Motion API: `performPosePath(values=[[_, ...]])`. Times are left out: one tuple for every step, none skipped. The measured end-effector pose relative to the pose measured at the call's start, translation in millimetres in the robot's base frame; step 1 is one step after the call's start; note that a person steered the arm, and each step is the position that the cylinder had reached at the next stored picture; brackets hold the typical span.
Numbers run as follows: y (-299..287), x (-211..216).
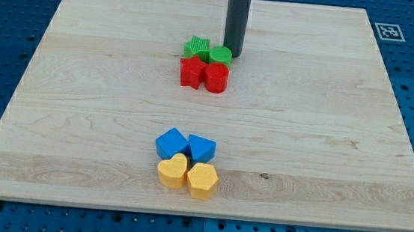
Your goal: Push red star up and a bit left
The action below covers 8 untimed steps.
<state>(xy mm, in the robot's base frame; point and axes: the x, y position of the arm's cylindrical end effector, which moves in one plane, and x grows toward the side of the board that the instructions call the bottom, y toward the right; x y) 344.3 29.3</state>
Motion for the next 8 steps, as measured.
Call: performPosePath(values=[[15,0],[42,4],[69,31],[71,66],[49,108],[7,125],[-43,125],[-55,115]])
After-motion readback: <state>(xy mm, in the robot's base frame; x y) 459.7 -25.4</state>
